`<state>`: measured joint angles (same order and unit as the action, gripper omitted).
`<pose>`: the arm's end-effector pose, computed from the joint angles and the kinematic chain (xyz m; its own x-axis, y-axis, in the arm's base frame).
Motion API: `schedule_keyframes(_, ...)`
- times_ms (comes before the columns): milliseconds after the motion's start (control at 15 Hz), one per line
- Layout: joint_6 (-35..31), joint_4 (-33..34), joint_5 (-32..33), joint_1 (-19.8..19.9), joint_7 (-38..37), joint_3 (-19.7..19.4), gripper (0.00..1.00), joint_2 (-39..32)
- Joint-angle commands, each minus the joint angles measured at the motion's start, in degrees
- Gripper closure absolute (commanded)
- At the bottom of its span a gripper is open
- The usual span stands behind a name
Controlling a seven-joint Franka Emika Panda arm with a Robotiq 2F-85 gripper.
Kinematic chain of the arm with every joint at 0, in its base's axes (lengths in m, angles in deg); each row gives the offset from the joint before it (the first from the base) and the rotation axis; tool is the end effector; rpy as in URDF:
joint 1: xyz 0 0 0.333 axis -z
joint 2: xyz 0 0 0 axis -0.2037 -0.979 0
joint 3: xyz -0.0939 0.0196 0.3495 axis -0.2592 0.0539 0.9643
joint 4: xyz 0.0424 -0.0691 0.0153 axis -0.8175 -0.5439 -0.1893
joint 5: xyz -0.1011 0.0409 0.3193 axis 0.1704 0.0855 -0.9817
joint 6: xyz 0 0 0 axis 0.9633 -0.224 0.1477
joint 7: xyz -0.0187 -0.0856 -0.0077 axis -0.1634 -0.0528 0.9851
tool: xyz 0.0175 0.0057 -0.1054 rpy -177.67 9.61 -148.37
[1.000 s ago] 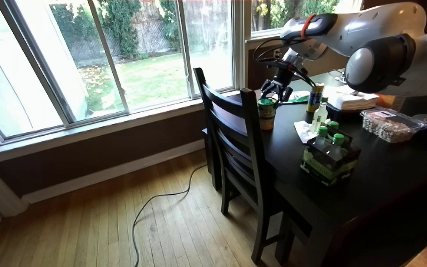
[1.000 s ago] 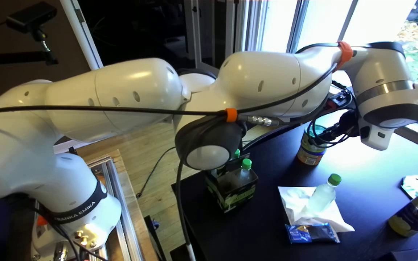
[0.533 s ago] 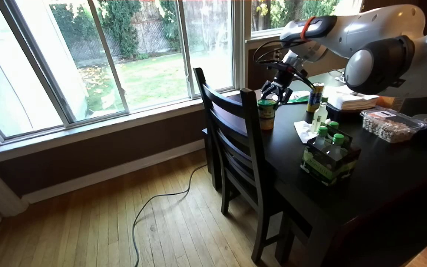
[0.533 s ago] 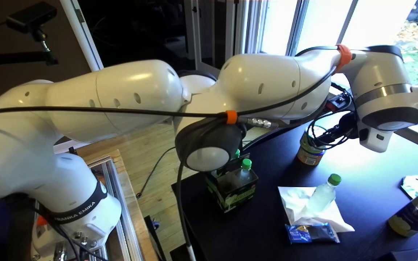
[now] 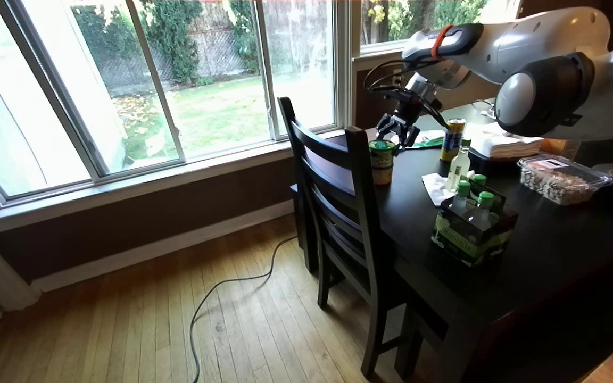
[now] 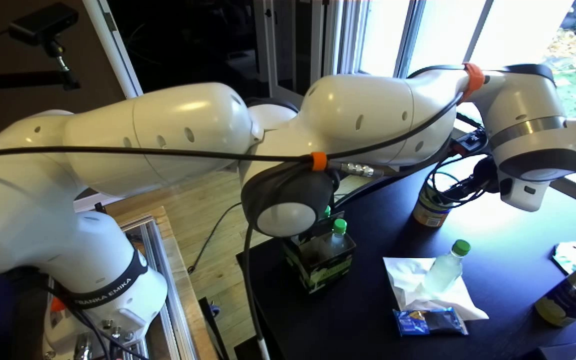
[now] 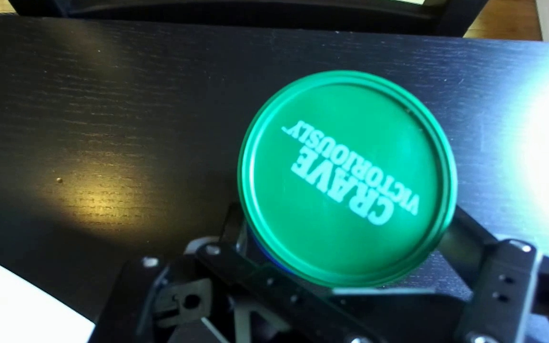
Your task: Put the green can on top of the yellow can
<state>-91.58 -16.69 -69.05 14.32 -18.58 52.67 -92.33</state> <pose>0.7311 -0.2760 0.2342 -0.0112 -0.8577 -0.5141 -0.9975 0.0454 -0.0540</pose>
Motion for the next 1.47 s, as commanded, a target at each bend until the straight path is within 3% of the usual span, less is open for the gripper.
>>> schedule_keyframes(0, -2.13, 1.97, 0.96, -0.86, -2.04, -1.37, 0.00, -0.87)
schedule_keyframes(467, -6.09, 0.76, 6.08, -2.61, -4.92, -6.48, 0.00, 0.79)
schedule_keyframes(733, -7.21, -0.24, 12.49, -4.29, 0.23, -10.23, 0.00, 4.50)
schedule_keyframes(1000, -0.65, -1.46, 16.83, -5.77, 8.55, -11.94, 0.00, 8.74)
schedule_keyframes(1400, 9.27, -1.65, 17.74, -5.66, 25.14, -11.44, 0.00, 11.72)
